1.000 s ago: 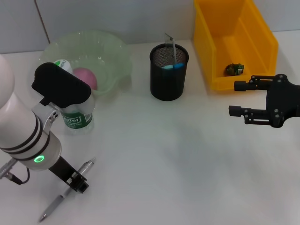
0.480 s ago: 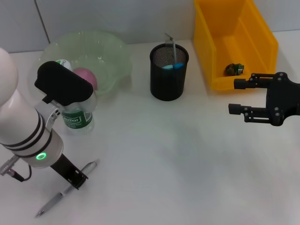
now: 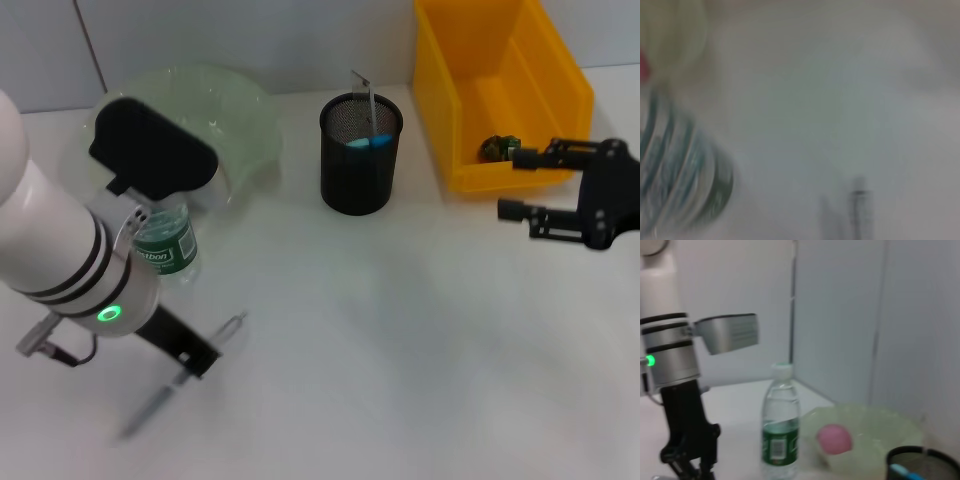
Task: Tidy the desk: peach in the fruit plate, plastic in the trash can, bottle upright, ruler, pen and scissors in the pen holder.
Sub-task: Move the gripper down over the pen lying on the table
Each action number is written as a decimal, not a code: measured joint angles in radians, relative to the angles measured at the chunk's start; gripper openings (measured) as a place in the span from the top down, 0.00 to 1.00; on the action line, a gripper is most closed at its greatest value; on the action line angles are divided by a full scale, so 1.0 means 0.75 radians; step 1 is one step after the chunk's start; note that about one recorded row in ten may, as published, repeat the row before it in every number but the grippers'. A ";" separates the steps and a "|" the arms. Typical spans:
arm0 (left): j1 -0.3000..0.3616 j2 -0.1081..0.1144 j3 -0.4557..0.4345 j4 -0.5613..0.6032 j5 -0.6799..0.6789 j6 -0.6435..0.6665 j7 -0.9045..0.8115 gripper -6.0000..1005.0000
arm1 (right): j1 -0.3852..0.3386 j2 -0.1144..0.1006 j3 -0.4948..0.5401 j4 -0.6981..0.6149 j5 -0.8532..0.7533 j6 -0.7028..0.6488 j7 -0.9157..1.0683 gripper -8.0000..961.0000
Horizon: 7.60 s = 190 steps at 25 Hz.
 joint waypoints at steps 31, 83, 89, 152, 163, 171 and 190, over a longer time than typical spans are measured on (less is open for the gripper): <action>0.129 0.000 0.015 0.269 0.078 -0.047 -0.013 0.71 | -0.115 -0.011 -0.117 0.015 0.329 0.075 0.120 0.29; -0.001 0.000 0.029 0.038 0.026 -0.021 -0.012 0.35 | -0.106 -0.052 -0.538 -0.065 0.097 -0.023 0.121 0.26; -0.004 0.000 0.014 0.035 0.020 0.004 -0.013 0.35 | -0.107 -0.060 -0.504 -0.064 0.100 -0.017 0.148 0.26; -0.069 0.000 0.014 -0.149 0.002 -0.018 -0.010 0.38 | -0.089 -0.032 -0.515 -0.067 0.090 0.022 0.139 0.26; -0.086 0.000 0.012 -0.181 0.000 -0.010 -0.010 0.68 | -0.091 -0.032 -0.515 -0.067 0.090 0.023 0.139 0.26; -0.087 0.000 0.019 -0.181 0.001 -0.010 -0.010 0.68 | -0.091 -0.032 -0.515 -0.067 0.093 0.023 0.139 0.26; -0.106 0.000 -0.019 -0.240 -0.016 -0.021 0.017 0.76 | -0.093 -0.032 -0.510 -0.067 0.098 0.022 0.139 0.26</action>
